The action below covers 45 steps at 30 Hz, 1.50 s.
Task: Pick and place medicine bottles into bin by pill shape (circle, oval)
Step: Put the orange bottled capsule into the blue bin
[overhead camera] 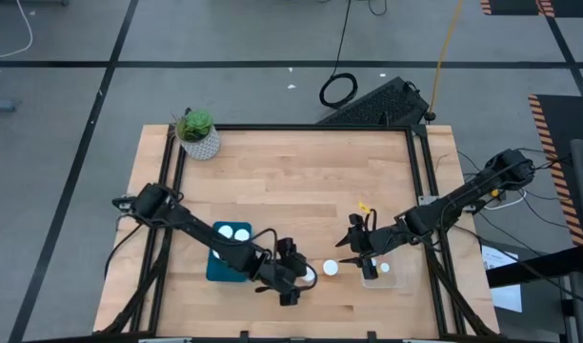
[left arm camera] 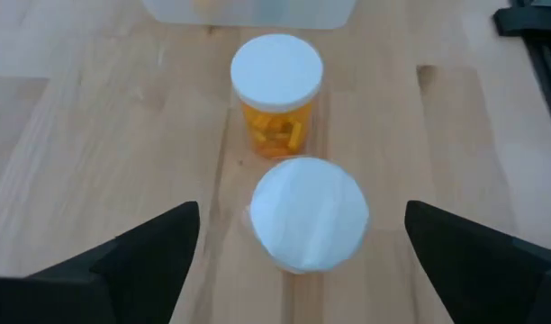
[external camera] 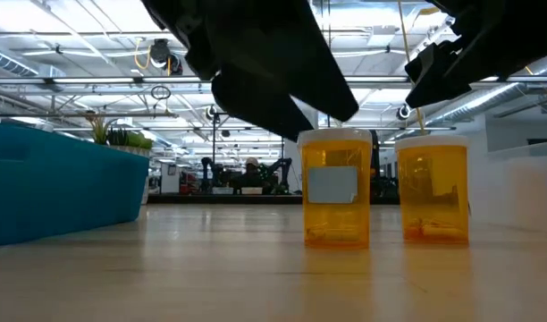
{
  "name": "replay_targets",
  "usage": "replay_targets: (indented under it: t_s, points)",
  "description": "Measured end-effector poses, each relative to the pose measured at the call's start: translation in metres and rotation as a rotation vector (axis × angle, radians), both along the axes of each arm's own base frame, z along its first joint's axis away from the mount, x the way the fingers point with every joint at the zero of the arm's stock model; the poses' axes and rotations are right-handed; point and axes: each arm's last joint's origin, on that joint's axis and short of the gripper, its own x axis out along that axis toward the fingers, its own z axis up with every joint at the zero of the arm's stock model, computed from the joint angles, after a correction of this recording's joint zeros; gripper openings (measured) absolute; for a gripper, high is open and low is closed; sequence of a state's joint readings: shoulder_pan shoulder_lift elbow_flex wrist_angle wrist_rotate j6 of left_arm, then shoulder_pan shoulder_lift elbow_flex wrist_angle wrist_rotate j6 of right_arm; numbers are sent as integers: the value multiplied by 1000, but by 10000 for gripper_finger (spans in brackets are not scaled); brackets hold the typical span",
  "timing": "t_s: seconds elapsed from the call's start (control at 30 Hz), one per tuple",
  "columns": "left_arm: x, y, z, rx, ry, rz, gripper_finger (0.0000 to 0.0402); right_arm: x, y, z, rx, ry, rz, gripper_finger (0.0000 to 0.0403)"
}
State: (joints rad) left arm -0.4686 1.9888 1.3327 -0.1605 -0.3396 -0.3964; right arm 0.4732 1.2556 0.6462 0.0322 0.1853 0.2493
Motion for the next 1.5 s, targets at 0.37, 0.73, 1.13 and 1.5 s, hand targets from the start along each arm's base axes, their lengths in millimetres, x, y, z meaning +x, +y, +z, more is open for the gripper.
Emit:
replay_targets:
  t_s: [0.37, 0.73, 1.13, 1.5]
  points:
    - [6, 2, -19, 17, 30, -3, 397, 0, 0, 0, 0, 0, 3, 212]
    - [7, 1, -23, 42, 23, -24, 306, 0, 0, 0, -1, 0, 3, 212]
    - [6, -2, -16, 6, 8, -36, 226, 0, 0, 0, 2, 0, 2, 212]
    - [-14, 4, 27, 2, 22, -11, 213, 0, 0, 0, 3, 0, 3, 212]
